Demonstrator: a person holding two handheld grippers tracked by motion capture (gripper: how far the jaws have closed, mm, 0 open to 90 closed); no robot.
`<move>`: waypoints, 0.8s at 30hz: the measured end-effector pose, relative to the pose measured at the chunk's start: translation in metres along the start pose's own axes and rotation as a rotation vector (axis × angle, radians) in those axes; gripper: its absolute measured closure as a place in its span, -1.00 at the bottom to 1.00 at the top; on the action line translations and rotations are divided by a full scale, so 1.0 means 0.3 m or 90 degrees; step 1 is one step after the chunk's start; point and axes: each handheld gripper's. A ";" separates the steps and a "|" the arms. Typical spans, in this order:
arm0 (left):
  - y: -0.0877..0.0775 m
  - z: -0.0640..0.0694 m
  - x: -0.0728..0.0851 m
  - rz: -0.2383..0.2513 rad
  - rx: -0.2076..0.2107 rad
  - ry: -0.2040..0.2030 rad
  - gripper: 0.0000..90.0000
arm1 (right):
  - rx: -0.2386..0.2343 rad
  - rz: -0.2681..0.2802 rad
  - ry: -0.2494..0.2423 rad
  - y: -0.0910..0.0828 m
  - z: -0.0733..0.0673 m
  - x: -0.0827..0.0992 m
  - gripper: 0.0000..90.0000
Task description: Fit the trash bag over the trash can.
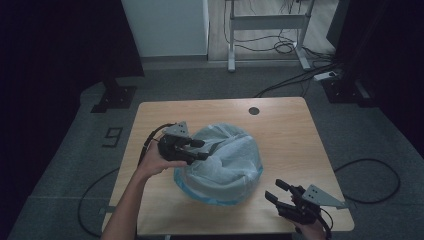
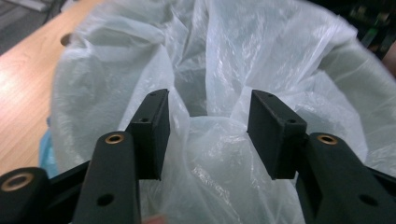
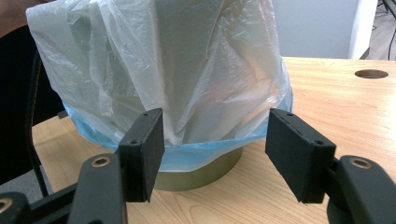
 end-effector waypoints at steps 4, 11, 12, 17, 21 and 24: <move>0.025 0.005 -0.015 -0.049 0.004 0.016 0.14 | 0.000 -0.003 -0.001 0.002 -0.001 0.001 -0.19; 0.064 0.013 -0.047 -0.114 0.013 0.028 0.14 | 0.001 -0.006 -0.001 0.003 -0.001 0.003 -0.18; 0.064 0.013 -0.047 -0.114 0.013 0.028 0.13 | 0.001 -0.008 -0.002 0.004 -0.001 0.004 -0.18; 0.080 0.012 -0.069 -0.153 0.020 0.023 0.06 | 0.001 -0.014 -0.002 0.007 -0.001 0.006 -0.18; 0.076 0.016 -0.070 -0.131 0.016 0.027 0.02 | 0.006 -0.014 -0.001 0.005 0.001 0.005 -0.18; 0.054 0.012 -0.068 -0.083 0.012 0.022 0.00 | 0.010 -0.012 0.002 0.001 0.006 0.003 -0.18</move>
Point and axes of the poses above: each handheld gripper's, and its own axes: y roughly forward along the jaws, x roughly out of its underside, z roughly to its right, and after that the axes turned 11 degrees about y, right-handed
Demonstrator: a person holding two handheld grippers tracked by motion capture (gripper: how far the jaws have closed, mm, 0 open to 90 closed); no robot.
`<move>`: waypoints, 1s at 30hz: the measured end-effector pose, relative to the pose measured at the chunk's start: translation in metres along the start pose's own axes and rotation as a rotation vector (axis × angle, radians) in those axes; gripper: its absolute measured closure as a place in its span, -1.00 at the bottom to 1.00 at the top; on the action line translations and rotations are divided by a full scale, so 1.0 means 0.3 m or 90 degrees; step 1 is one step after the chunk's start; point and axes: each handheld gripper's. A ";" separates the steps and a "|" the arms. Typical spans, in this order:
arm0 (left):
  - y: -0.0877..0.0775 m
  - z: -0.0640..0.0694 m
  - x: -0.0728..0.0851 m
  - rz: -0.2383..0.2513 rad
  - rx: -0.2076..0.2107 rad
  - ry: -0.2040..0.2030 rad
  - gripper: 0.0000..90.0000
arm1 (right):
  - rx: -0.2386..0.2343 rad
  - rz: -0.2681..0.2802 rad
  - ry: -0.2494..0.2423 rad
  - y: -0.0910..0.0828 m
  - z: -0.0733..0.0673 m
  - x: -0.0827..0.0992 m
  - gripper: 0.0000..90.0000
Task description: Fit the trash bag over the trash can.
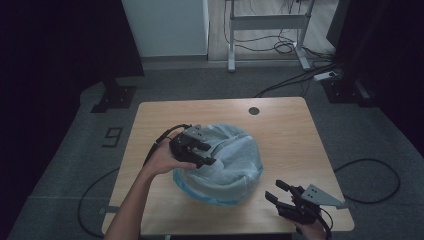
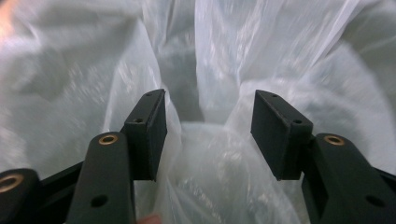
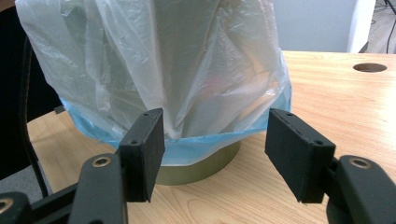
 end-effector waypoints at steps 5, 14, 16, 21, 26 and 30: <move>-0.032 -0.011 -0.012 0.062 -0.011 -0.005 -0.02 | 0.003 0.002 0.000 -0.001 0.002 -0.002 -0.18; -0.011 -0.038 -0.081 0.099 -0.004 -0.003 -0.04 | 0.005 0.006 0.004 -0.004 0.006 -0.004 -0.18; -0.001 -0.042 -0.098 0.098 0.000 0.001 -0.04 | 0.005 0.008 0.007 -0.008 0.008 -0.006 -0.18; 0.033 -0.049 -0.134 0.088 0.011 0.003 -0.03 | 0.007 0.012 0.011 -0.014 0.014 -0.008 -0.18; 0.075 -0.052 -0.149 0.054 0.018 0.006 0.04 | 0.007 0.015 0.012 -0.014 0.012 -0.009 -0.18; 0.108 -0.046 -0.162 0.016 0.026 0.015 0.16 | 0.007 0.013 0.011 -0.012 0.009 -0.007 -0.18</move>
Point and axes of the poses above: each handheld gripper's, and its own axes: y roughly forward along the jaws, x roughly out of its underside, z roughly to its right, and after that the axes turned 11 degrees about y, right-handed
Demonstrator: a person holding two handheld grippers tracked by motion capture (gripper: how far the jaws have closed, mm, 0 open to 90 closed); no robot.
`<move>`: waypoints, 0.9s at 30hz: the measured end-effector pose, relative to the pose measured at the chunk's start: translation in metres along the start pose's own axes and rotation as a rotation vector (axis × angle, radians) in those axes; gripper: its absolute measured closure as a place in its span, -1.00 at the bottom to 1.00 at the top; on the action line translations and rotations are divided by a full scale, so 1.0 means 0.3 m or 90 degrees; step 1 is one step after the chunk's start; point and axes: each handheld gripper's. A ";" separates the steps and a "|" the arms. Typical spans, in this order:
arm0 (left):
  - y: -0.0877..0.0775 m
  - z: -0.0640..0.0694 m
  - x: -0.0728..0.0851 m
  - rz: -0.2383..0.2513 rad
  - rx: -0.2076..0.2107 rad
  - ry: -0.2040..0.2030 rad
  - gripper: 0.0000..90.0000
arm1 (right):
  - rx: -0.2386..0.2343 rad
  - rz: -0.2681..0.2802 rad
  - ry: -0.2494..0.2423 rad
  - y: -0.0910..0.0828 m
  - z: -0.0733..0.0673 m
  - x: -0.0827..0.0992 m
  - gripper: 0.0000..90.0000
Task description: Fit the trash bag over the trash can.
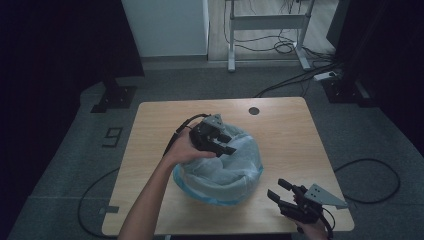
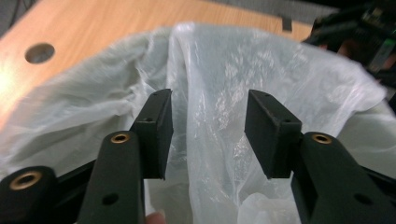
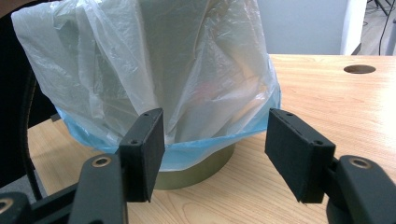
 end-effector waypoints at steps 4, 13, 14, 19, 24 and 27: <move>0.035 0.005 -0.015 -0.047 -0.005 0.011 0.26 | 0.000 0.000 0.000 0.001 0.000 0.000 -0.18; 0.107 0.020 -0.033 -0.120 0.000 0.029 0.29 | 0.001 0.002 0.000 -0.004 0.004 -0.001 -0.18; 0.111 0.021 -0.034 -0.125 0.001 0.030 0.29 | 0.001 0.001 0.000 -0.004 0.004 -0.001 -0.18; 0.122 0.022 -0.036 -0.126 0.002 0.031 0.26 | 0.001 0.001 -0.001 -0.004 0.004 -0.001 -0.18; 0.088 0.025 -0.030 -0.096 -0.007 0.028 0.10 | 0.003 0.003 -0.001 -0.007 0.007 -0.003 -0.18; 0.033 0.026 -0.024 -0.055 -0.009 0.026 0.07 | 0.003 0.004 -0.001 -0.007 0.006 -0.003 -0.18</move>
Point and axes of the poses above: each handheld gripper's, and its own axes: y roughly forward along the jaws, x roughly out of its underside, z roughly to its right, and after that the axes turned 11 degrees about y, right-handed
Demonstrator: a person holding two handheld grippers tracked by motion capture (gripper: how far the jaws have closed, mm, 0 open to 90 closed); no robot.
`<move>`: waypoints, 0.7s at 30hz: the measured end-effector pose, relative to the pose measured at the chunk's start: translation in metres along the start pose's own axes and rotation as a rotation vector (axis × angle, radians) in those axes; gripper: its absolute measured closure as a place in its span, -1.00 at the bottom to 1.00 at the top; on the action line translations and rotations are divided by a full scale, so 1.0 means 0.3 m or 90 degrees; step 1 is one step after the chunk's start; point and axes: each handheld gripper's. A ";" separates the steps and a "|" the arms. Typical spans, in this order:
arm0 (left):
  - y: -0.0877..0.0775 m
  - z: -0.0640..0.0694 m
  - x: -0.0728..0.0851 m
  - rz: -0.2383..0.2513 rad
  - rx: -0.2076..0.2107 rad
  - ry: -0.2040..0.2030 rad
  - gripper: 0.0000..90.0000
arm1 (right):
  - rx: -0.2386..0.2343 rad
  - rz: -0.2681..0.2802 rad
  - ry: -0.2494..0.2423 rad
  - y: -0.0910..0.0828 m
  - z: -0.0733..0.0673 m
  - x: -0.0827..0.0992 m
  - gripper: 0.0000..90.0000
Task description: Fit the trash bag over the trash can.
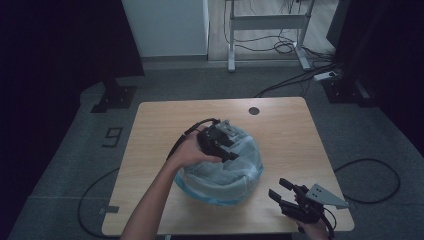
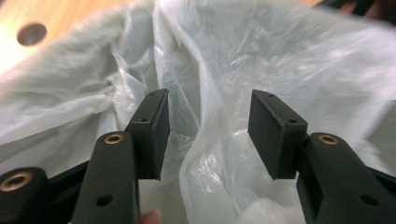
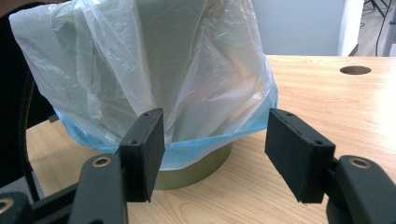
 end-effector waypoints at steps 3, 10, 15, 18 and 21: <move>-0.052 0.000 0.018 0.027 -0.004 -0.009 0.06 | 0.000 -0.003 -0.001 0.003 -0.003 0.002 -0.18; -0.106 0.015 0.087 -0.006 -0.017 -0.022 0.07 | -0.002 -0.008 -0.004 0.011 -0.010 0.006 -0.18; -0.097 0.021 0.121 -0.041 -0.005 -0.027 0.07 | -0.003 -0.010 -0.005 0.016 -0.014 0.008 -0.18; -0.085 0.019 0.129 -0.059 -0.001 -0.029 0.06 | -0.003 -0.011 -0.006 0.018 -0.014 0.009 -0.18; -0.069 0.014 0.132 -0.079 0.002 -0.030 0.03 | -0.002 -0.012 -0.006 0.019 -0.014 0.010 -0.18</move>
Point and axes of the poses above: each handheld gripper's, and its own axes: y roughly forward along the jaws, x roughly out of its underside, z roughly to its right, and after that the axes turned 11 degrees about y, right-handed
